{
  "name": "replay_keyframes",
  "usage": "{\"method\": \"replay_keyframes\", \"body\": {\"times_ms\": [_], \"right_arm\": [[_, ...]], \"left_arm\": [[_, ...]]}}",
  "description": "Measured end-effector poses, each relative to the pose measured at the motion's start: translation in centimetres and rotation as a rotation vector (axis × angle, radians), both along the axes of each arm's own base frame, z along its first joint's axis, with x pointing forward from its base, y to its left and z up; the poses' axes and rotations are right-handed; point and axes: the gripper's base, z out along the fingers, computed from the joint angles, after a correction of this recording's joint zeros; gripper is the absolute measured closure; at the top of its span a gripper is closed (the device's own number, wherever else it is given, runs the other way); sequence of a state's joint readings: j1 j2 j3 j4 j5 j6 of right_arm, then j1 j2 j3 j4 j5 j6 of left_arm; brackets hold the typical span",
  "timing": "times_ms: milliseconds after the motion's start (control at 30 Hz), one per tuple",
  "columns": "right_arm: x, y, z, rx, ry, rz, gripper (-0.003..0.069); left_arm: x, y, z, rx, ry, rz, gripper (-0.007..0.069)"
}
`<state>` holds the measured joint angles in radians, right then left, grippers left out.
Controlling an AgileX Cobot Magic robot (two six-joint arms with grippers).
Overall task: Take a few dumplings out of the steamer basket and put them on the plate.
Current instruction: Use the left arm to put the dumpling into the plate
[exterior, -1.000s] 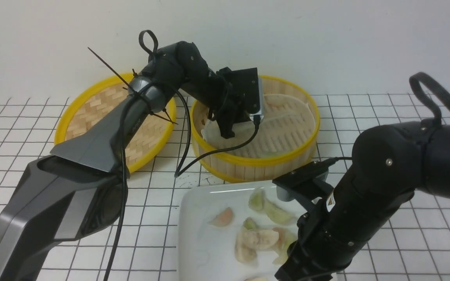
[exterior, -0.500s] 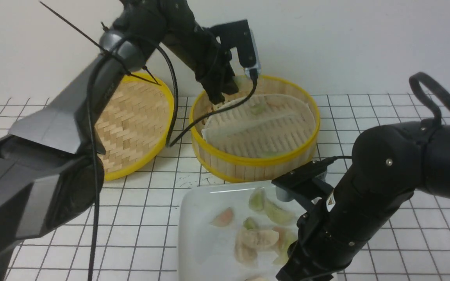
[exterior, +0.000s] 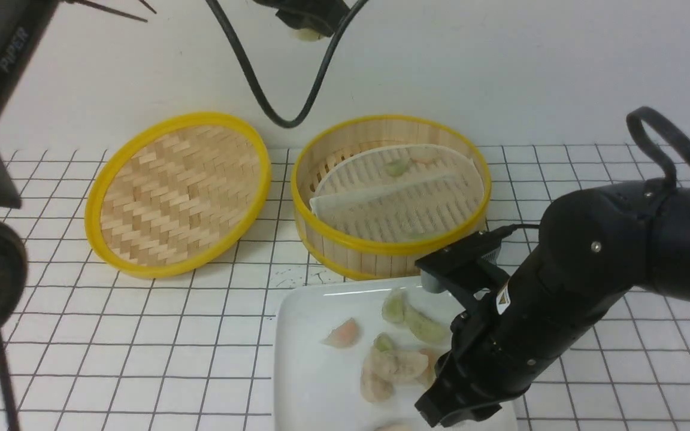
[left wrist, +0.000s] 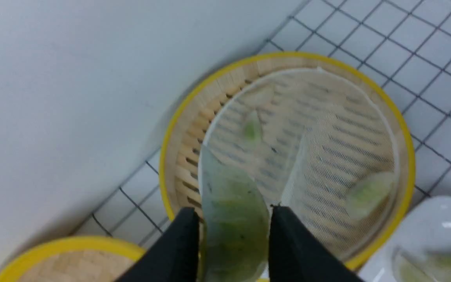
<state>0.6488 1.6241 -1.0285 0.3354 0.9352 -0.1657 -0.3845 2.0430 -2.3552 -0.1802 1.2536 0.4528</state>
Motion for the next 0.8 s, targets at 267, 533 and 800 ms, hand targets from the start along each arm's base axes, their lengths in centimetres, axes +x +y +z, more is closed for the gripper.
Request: {"method": "replay_keyframes", "body": {"times_ms": [267, 533, 800], "right_arm": [[0.9, -0.5, -0.1, -0.049, -0.082, -0.057, 0.0597], [1.4, -0.2, -0.2, -0.029, -0.119, -0.081, 0.0505], [1.7, -0.1, -0.7, -0.038, -0.12, -0.082, 0.0222]], "left_arm": [[-7.0, 0.0, -8.0, -0.004, 0.457, -0.013, 0.0418], [-11.7, -1.8, -15.6, 0.058, 0.745, -0.058, 0.0418], [-12.1, -3.0, -16.5, 0.079, 0.74, -0.08, 0.0418]]}}
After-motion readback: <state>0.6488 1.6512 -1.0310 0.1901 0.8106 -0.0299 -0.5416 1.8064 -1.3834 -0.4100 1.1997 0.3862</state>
